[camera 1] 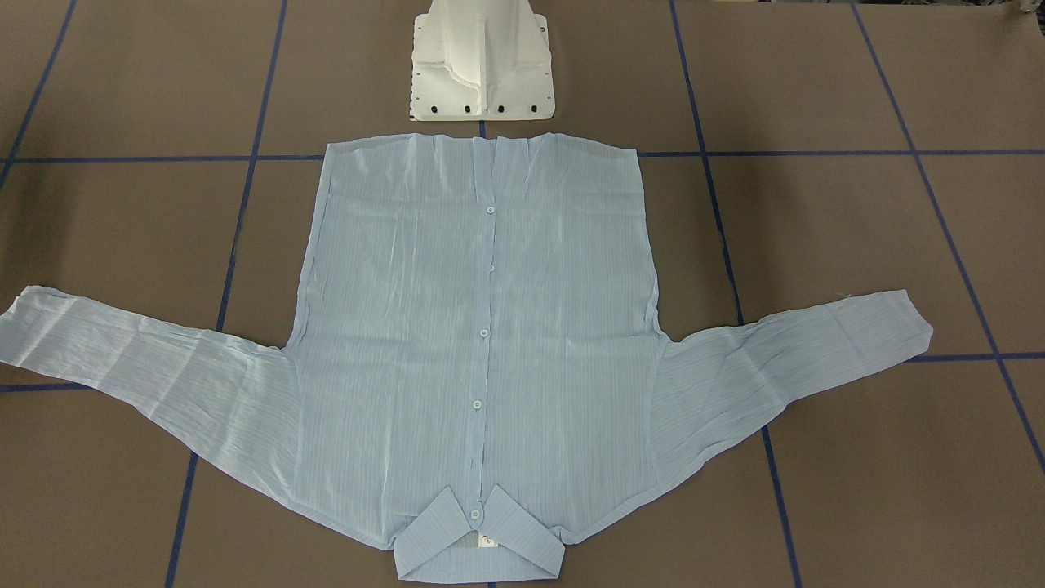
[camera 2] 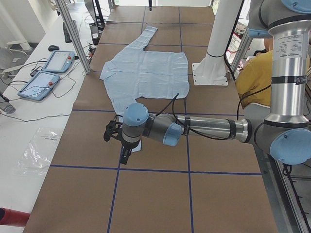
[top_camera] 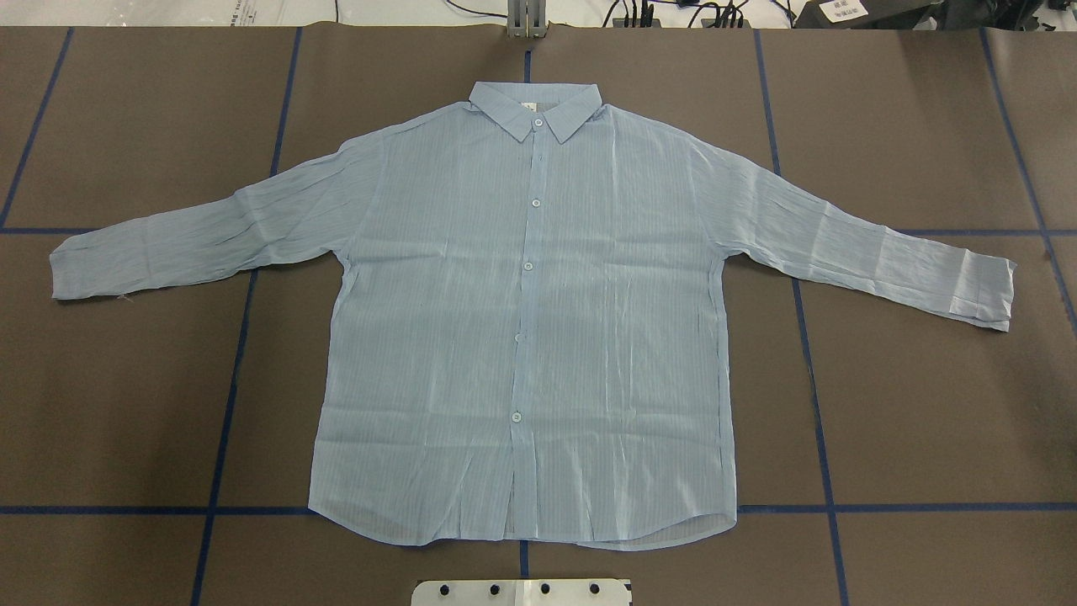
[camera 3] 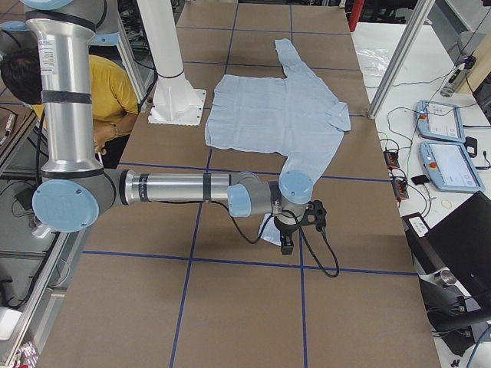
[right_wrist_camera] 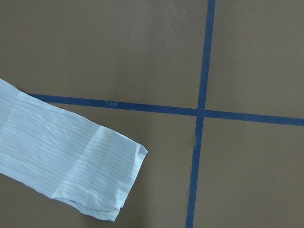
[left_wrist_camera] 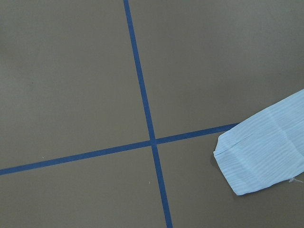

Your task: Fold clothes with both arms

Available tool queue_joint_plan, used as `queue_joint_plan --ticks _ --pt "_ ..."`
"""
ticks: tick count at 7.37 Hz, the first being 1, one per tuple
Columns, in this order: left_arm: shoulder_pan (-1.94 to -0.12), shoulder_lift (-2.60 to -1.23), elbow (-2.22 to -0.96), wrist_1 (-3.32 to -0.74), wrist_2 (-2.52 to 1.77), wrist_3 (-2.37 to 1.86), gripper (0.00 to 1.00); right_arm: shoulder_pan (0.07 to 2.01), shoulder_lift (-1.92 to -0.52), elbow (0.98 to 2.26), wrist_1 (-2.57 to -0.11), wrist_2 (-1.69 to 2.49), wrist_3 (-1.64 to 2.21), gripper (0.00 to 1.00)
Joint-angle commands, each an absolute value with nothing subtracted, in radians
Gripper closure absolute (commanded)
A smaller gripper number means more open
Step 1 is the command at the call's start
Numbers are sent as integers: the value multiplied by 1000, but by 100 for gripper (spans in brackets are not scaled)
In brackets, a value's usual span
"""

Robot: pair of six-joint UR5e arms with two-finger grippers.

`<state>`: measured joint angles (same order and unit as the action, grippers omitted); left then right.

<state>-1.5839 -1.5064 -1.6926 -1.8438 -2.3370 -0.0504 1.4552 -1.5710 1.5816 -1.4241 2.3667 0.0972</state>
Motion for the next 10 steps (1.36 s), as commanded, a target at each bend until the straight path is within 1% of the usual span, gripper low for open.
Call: queue_joint_plan --ticks 1,4,6,7,8,10 --pt "-1633 -1499 -1704 -1838 -2348 -54 0 1456 -1577 1580 -1411 2371 106 0" --pt "-1631 -1503 -1690 -1845 -2350 -51 0 1453 -1575 1586 -1405 2373 150 0" --pt "-1628 -1512 -1616 -1888 -2353 -48 0 1433 -1565 1583 -1402 2364 149 0" --pt "-1626 -1506 -1617 -1951 -2359 -54 0 1433 -1566 1580 -1404 2364 153 0" --pt "-1626 -1502 -1585 -1966 -2379 -51 0 1431 -1563 1582 -1404 2371 155 0" --pt "-1624 -1505 -1606 -1967 -2381 -52 0 1417 -1562 1575 -1404 2372 156 0"
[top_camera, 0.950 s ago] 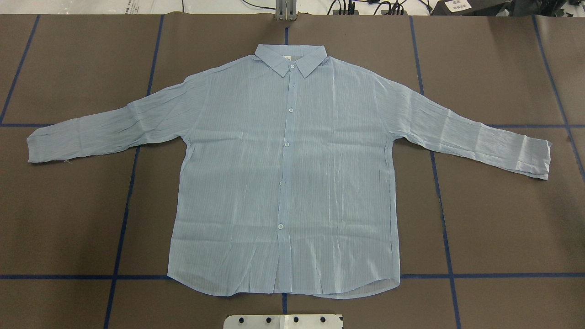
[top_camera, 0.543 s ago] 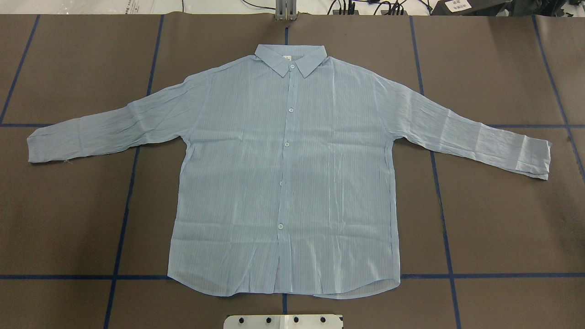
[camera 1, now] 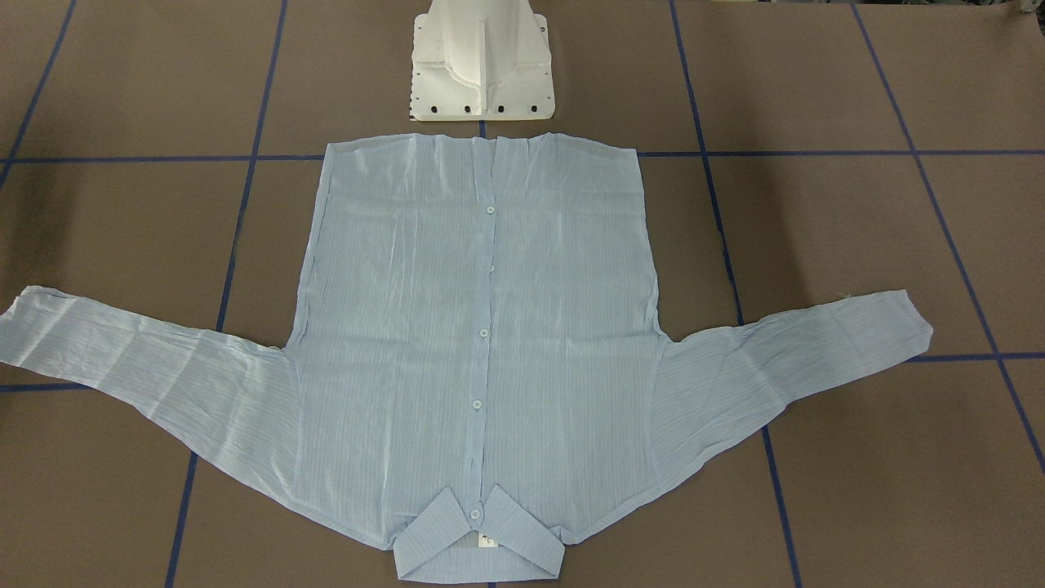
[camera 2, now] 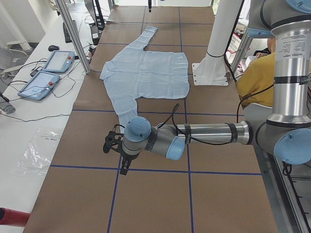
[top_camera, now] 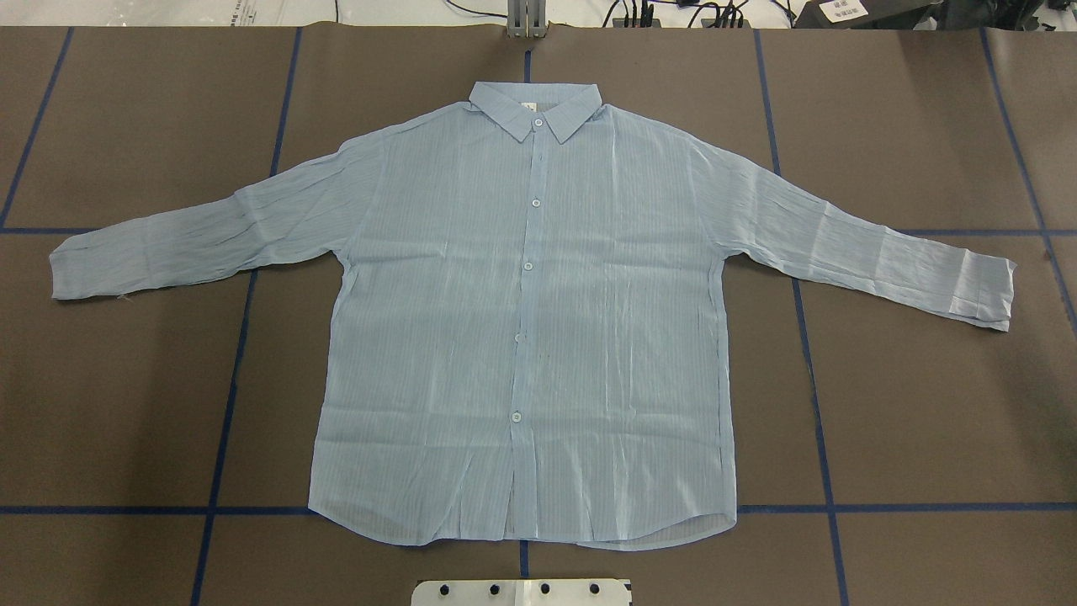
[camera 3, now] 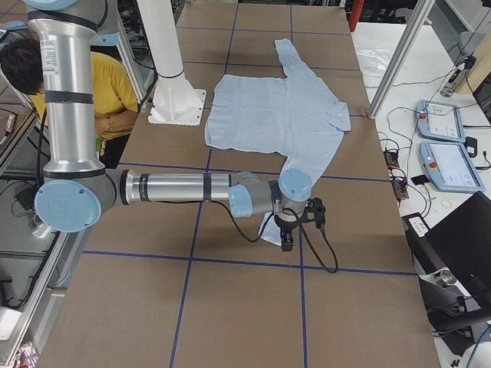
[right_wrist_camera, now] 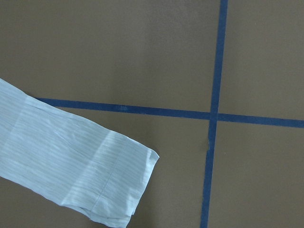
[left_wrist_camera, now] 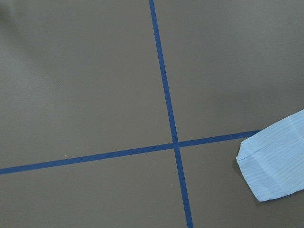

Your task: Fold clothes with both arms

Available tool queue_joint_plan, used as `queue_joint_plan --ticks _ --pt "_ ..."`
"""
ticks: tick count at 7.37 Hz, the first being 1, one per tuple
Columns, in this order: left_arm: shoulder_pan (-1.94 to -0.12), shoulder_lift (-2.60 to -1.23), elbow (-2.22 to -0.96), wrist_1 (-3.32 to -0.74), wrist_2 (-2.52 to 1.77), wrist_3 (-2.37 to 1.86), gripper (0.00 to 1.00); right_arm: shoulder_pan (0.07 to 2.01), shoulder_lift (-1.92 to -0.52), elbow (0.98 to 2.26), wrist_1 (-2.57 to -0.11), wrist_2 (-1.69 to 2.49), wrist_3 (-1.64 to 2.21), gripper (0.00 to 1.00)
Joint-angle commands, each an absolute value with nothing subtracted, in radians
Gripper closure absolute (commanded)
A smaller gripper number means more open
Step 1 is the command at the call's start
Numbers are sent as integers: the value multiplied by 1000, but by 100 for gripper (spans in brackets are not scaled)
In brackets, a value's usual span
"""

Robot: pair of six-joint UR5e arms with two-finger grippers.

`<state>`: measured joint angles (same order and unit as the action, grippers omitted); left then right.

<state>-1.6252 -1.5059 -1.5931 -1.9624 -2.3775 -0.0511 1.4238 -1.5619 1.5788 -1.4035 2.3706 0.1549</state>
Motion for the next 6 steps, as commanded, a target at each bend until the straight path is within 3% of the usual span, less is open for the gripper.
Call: queue_joint_plan --ticks 1,6 --pt "-1624 -1505 -1614 -1964 -2381 -52 0 1414 -1542 1540 -1398 2372 158 1" --pt "-1623 -1509 -1612 -2014 -2382 -118 2 1307 -1384 1266 -1227 2393 229 1"
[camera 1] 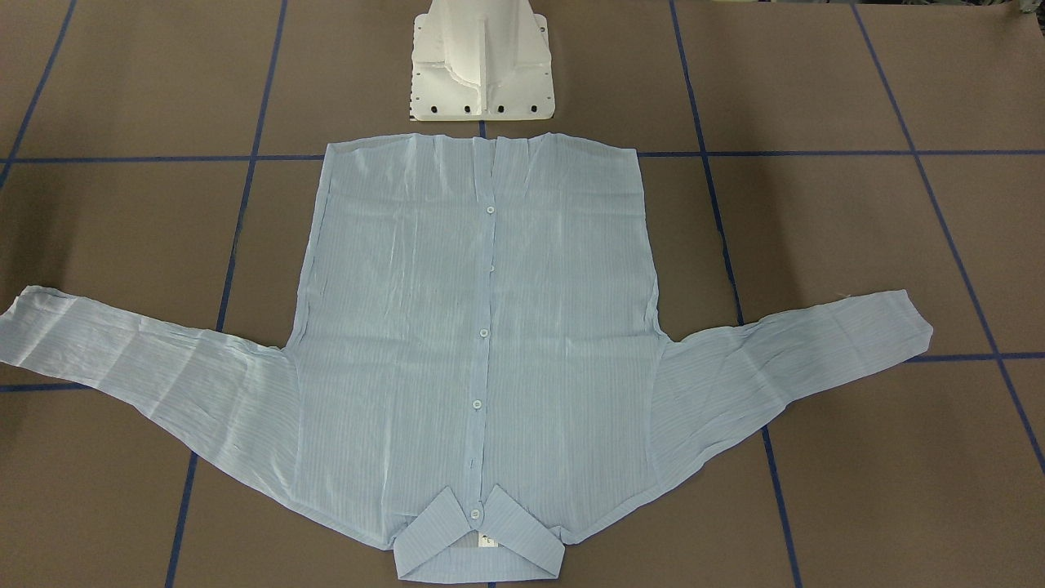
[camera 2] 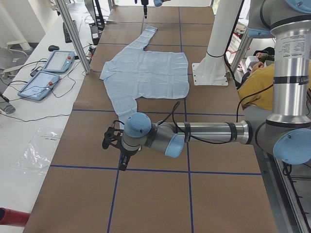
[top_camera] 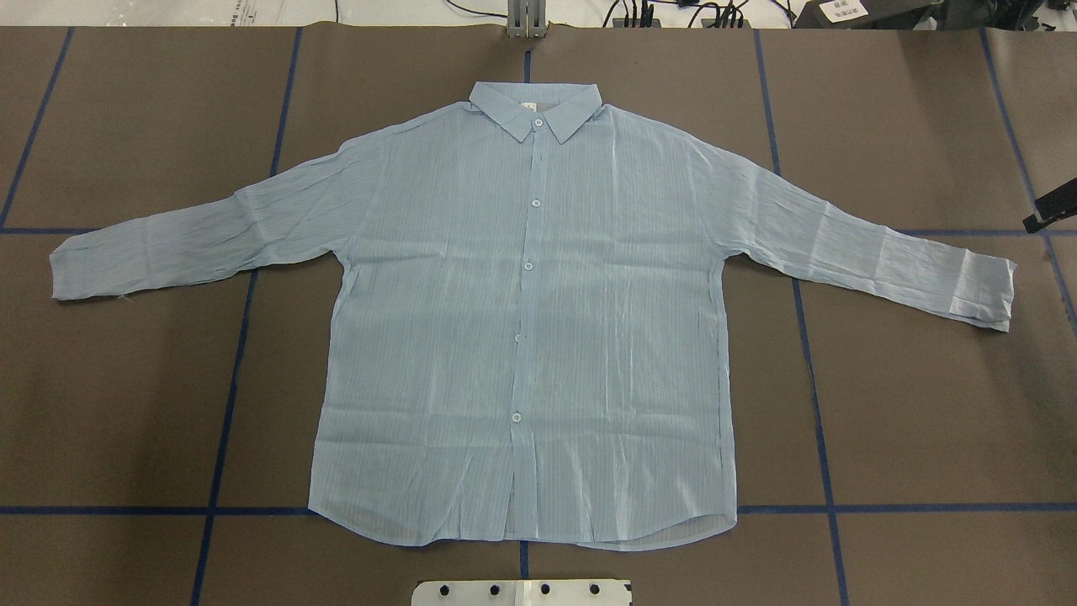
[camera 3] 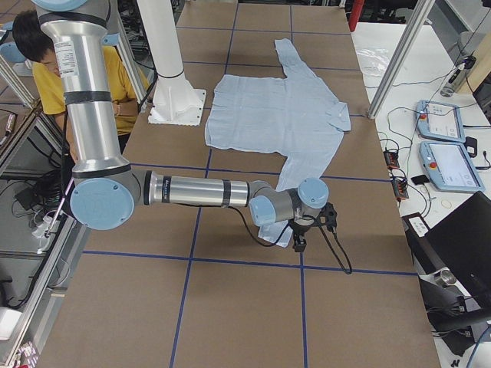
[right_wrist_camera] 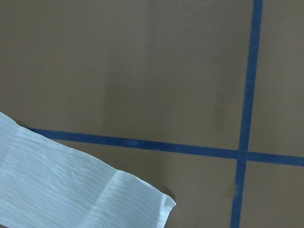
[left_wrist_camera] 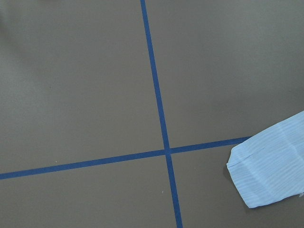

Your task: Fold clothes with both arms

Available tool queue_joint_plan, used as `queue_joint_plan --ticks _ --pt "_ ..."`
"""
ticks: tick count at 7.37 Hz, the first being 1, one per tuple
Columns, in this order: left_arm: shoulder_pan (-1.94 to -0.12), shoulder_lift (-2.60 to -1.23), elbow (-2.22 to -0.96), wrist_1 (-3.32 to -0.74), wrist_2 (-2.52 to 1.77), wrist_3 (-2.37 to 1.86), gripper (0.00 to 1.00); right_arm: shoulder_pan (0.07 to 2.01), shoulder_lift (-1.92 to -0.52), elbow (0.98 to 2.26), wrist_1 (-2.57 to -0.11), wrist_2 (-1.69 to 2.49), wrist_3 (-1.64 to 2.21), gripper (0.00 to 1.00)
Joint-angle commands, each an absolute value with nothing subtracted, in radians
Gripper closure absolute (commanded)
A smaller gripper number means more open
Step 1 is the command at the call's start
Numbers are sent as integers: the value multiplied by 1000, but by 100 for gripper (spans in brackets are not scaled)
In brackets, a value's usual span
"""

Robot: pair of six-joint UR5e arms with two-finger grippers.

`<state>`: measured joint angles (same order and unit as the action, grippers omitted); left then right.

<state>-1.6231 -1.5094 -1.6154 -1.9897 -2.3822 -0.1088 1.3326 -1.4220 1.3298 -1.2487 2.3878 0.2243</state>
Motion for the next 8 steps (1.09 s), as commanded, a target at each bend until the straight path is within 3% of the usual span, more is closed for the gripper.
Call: queue_joint_plan --ticks 1,8 --pt "-1624 -1500 -1612 -2014 -2384 -129 1 1299 -1384 1263 -1226 2396 227 1" --pt "-1623 -1499 -1615 -2017 -2385 -132 1 1275 -1393 1137 -1102 2433 229 9"
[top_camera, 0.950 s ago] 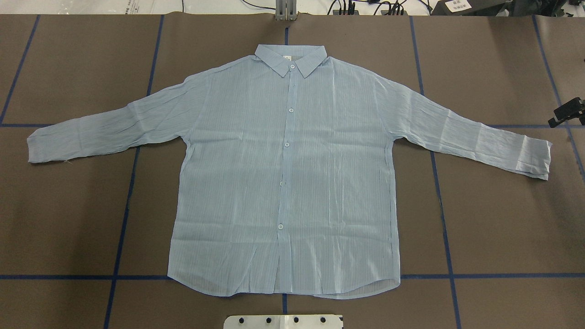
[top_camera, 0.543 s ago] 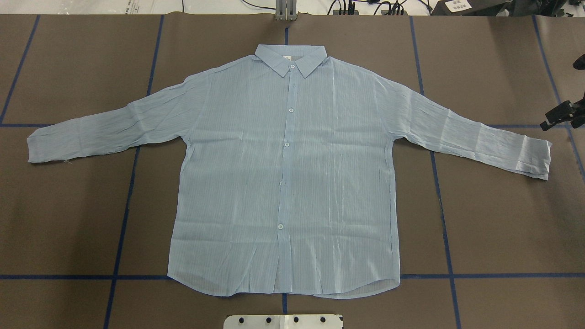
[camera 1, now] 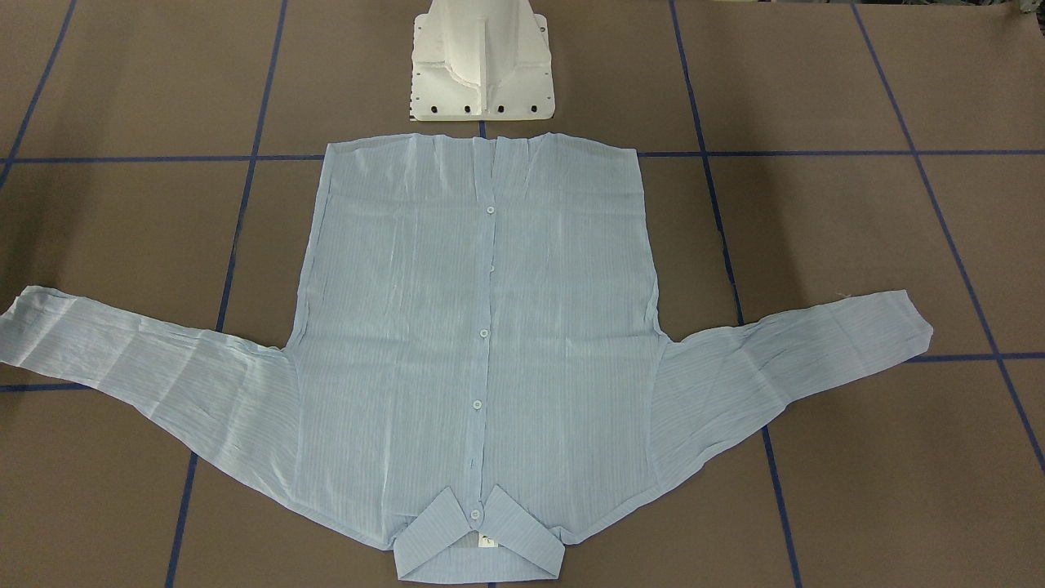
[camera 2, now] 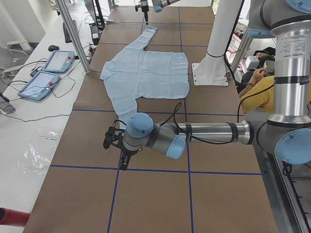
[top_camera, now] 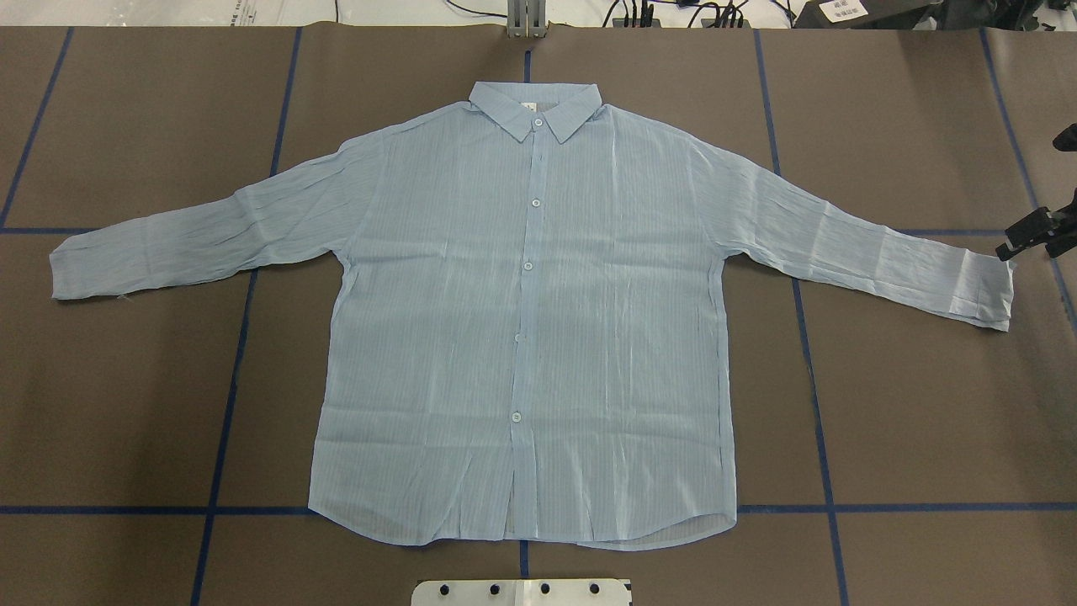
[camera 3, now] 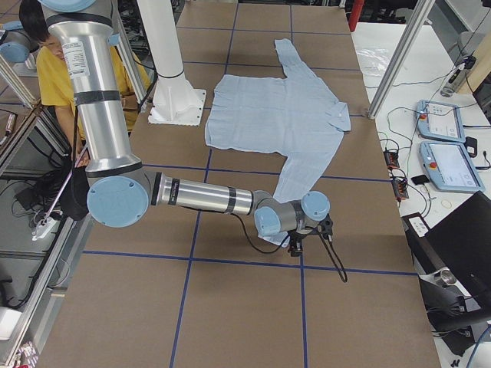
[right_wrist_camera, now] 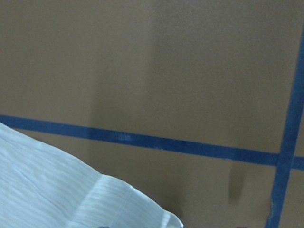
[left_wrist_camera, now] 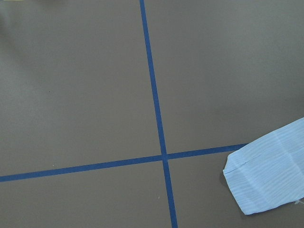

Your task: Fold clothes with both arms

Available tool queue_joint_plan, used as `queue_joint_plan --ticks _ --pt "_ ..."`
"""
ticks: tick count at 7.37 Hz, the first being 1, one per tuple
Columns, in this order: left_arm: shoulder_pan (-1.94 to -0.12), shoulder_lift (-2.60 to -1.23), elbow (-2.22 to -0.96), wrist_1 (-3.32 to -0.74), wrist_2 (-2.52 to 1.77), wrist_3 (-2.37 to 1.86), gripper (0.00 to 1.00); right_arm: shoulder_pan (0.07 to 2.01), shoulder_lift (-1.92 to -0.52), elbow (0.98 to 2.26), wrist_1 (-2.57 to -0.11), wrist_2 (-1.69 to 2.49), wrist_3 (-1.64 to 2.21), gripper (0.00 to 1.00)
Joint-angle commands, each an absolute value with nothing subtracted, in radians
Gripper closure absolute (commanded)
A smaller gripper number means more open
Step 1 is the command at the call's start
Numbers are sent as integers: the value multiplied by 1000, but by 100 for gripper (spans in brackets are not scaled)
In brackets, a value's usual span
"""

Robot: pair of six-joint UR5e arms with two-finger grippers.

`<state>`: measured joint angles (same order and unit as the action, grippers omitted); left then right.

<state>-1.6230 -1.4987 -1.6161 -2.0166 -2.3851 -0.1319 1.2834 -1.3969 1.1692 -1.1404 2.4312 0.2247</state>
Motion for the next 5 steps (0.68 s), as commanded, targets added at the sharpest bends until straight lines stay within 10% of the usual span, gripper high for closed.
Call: queue_joint_plan --ticks 1,3,5 --pt "-1623 -1499 -1617 -2017 -2385 -133 1 1273 -1393 1138 -1100 2433 229 19" --pt "-1623 -1499 -1620 -2017 -2384 -133 1 1267 -1393 1146 -1097 2431 226 48" --pt "-1623 -1499 -1618 -2017 -2384 -137 1 1262 -1393 1137 -1098 2431 225 48"
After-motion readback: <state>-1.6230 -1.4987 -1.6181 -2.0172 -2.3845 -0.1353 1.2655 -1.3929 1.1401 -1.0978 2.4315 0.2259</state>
